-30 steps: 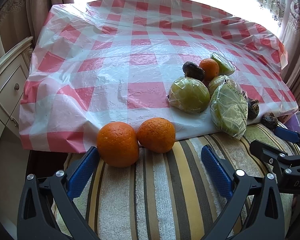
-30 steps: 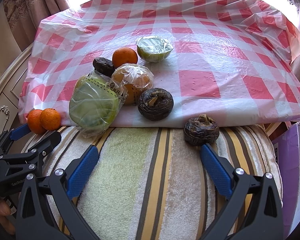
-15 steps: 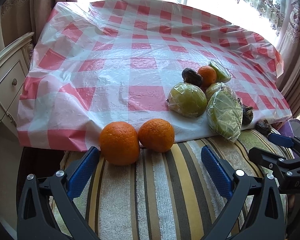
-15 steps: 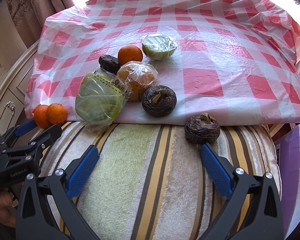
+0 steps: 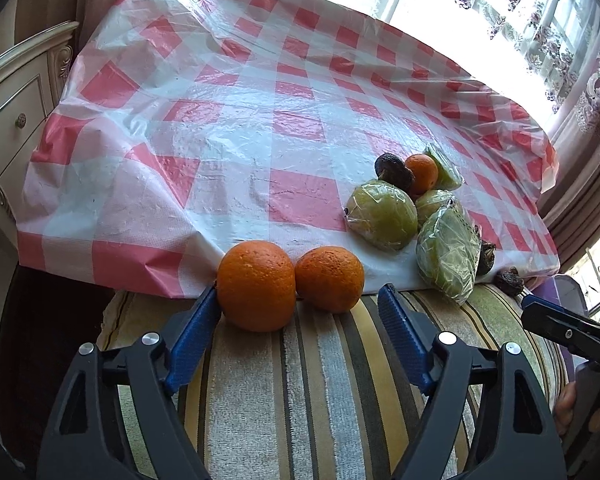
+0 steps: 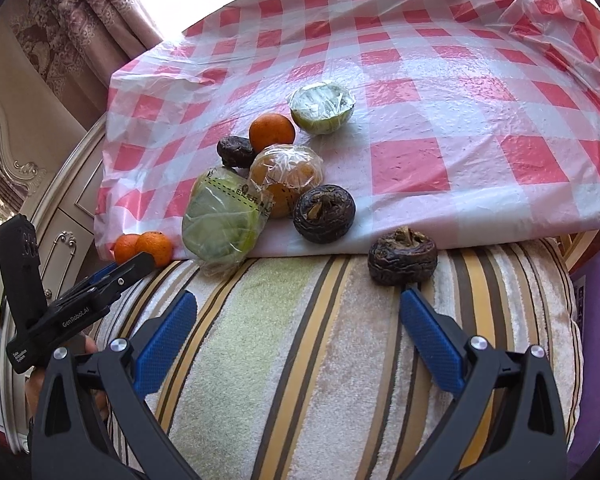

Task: Organize fruits
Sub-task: 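Grasp an orange with the left tool while the right tool grasps the other orange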

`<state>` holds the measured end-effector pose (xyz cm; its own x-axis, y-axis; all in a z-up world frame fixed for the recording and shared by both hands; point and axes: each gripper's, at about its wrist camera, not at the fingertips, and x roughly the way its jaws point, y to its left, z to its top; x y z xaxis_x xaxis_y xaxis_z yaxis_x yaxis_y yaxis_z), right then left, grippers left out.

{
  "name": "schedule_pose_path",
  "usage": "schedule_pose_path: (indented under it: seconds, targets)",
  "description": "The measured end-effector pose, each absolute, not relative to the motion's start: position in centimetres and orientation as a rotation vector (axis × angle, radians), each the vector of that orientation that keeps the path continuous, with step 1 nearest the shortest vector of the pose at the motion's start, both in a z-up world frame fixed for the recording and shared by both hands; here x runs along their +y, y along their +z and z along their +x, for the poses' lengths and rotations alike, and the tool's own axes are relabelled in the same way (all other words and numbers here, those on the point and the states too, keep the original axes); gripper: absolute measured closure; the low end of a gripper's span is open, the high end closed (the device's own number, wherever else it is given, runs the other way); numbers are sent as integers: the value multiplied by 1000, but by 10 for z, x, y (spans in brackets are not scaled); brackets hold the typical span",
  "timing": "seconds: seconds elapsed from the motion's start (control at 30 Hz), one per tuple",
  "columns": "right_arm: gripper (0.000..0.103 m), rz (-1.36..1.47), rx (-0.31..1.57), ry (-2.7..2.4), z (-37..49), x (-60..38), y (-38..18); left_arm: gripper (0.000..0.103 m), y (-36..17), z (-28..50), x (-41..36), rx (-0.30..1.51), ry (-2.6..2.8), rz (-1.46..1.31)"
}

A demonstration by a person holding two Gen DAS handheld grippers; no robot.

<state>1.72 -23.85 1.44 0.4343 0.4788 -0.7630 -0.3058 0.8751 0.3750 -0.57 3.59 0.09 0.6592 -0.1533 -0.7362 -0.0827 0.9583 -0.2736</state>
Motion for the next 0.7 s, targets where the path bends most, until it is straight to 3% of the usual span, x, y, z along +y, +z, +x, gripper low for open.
schedule_pose_path:
  seconds: [0.53, 0.7]
  targets:
    - [1, 113, 951, 351, 32, -279, 19, 44, 3, -12, 55, 838, -64, -403]
    - [1, 80, 977, 348, 41, -277, 14, 59, 2, -16, 60, 834, -84, -424]
